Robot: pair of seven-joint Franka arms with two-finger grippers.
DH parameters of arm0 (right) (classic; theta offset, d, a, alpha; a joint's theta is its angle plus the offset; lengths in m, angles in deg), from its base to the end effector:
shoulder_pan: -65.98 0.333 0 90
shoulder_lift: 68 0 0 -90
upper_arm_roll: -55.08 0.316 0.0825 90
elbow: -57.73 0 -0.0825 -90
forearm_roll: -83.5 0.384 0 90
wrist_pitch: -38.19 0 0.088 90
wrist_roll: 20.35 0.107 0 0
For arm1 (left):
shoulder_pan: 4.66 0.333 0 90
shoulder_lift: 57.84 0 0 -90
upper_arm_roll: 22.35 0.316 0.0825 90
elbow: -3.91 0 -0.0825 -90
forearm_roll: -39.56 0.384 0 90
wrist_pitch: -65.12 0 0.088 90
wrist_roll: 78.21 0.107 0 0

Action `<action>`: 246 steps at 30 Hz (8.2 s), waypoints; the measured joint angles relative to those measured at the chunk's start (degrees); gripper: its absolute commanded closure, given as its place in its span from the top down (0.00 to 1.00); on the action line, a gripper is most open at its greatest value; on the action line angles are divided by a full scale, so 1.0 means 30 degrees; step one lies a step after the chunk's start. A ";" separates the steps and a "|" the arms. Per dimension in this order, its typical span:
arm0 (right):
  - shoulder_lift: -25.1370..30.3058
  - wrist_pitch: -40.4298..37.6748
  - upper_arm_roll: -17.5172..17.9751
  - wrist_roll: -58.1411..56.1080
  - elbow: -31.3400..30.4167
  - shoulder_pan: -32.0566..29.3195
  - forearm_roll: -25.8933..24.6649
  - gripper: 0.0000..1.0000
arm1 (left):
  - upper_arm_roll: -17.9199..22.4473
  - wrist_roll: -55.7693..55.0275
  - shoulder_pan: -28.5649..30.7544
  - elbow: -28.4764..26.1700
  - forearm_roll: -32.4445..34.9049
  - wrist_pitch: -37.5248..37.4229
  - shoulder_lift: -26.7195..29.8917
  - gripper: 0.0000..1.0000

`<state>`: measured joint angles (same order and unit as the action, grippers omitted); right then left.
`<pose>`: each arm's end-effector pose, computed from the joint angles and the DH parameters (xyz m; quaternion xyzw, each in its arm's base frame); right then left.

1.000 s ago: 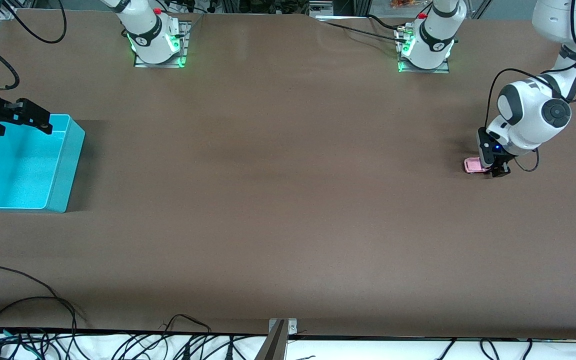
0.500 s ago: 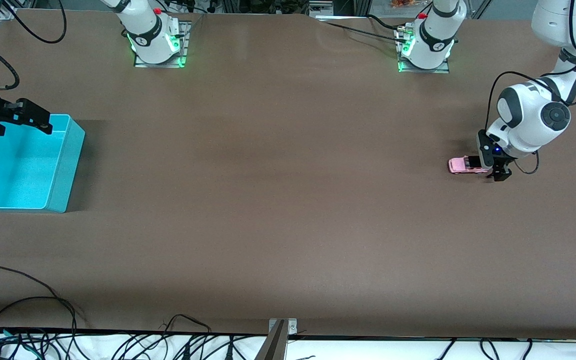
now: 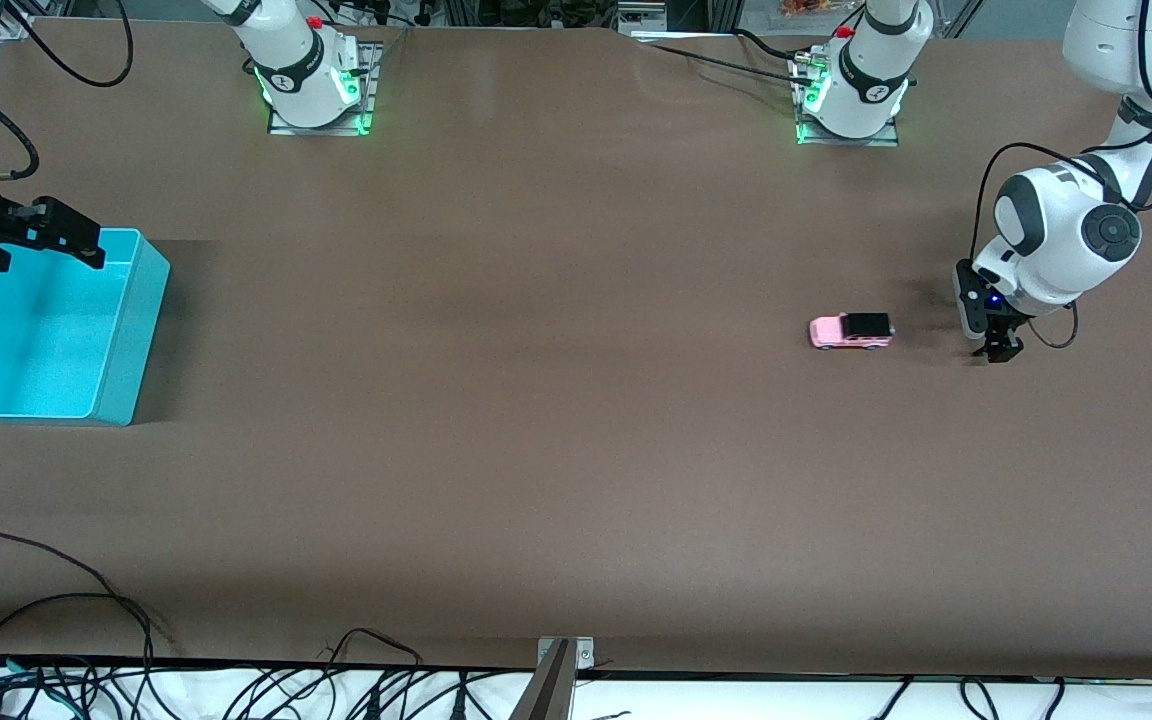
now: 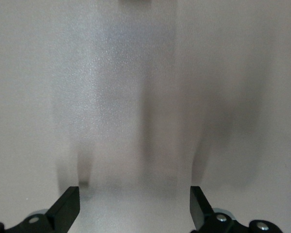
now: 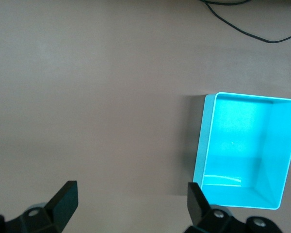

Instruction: Wind and store pink jeep toy

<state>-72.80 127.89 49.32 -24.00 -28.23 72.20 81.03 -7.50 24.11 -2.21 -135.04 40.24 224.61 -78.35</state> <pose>0.5796 0.0026 0.6102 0.9990 0.0361 -0.0097 0.0255 0.4659 0.1520 0.1685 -0.7270 0.6850 0.0377 0.0287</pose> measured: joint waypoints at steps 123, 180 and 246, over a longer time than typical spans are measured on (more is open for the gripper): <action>0.0000 0.0010 0.0022 0.0000 0.0000 0.0007 0.0000 1.00 | -0.4409 -2.2475 -0.0036 1.4618 0.1188 -2.3578 0.8792 1.00; 0.0000 0.0010 0.0022 0.0000 0.0000 0.0007 -0.0001 1.00 | -0.3454 -3.2440 -0.1442 1.6523 -0.1552 -2.5726 0.8941 1.00; -0.0730 0.0000 0.0425 0.3241 -0.0069 0.0260 -0.0001 1.00 | -0.3844 -3.2438 -0.1702 1.6654 0.0441 -2.6067 0.7561 1.00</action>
<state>-74.99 127.89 50.60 -14.27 -28.44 72.98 81.02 -19.03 -73.20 -7.31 -85.08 41.56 146.41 -55.66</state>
